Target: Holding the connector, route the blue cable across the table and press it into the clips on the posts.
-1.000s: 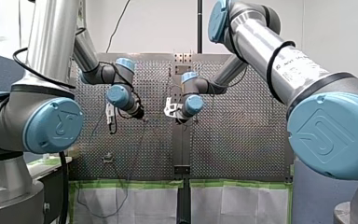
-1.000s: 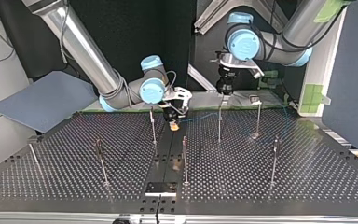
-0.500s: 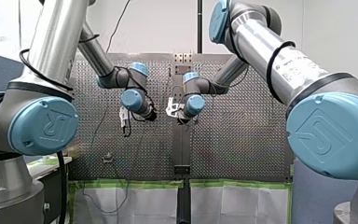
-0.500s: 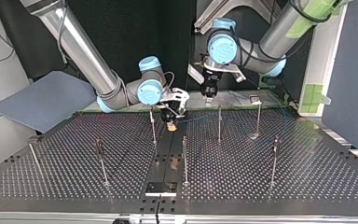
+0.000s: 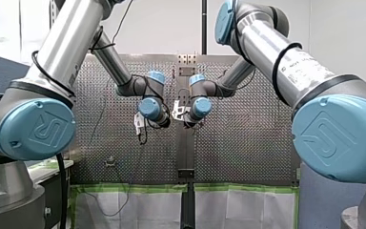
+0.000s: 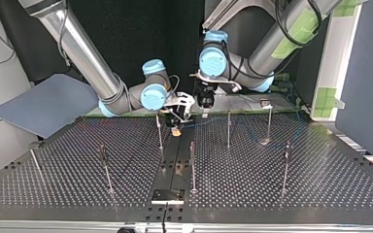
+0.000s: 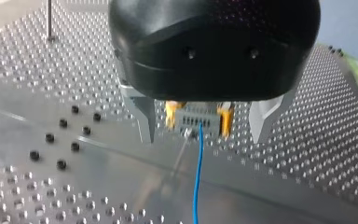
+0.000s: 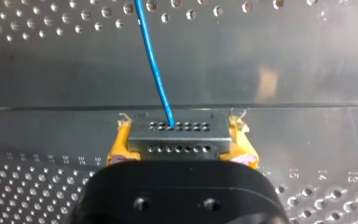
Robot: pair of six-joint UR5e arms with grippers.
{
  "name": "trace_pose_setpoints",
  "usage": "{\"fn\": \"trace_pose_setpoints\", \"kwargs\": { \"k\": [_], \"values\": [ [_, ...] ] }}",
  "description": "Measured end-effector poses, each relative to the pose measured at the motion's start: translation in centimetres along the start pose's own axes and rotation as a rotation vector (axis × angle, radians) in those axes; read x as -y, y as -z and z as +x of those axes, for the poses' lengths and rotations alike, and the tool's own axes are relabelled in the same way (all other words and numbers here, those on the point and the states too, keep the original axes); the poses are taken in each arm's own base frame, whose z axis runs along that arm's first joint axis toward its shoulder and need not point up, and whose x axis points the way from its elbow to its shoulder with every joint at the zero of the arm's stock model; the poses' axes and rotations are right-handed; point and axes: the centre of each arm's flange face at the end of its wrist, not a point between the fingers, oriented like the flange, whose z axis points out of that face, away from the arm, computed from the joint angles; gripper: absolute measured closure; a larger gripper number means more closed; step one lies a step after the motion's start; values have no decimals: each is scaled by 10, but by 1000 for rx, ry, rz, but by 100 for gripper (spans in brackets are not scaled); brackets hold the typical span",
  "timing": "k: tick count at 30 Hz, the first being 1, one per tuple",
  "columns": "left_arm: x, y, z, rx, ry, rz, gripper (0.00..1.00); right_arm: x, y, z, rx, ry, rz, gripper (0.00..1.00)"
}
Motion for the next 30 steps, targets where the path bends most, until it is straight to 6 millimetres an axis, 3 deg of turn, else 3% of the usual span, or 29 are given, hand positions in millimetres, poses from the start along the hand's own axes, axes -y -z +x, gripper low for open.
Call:
{"fn": "trace_pose_setpoints", "kwargs": {
  "k": [9,24,30],
  "values": [
    [-31,-36,14,-18,1,-46,0,-4,-1,1,-3,-3,-5,100],
    [-23,-67,18,-3,13,-39,0,-4,-1,1,-5,-3,-4,100],
    [-23,-80,6,13,20,-67,0,-4,-1,1,-4,-3,-3,100]
  ]
}}
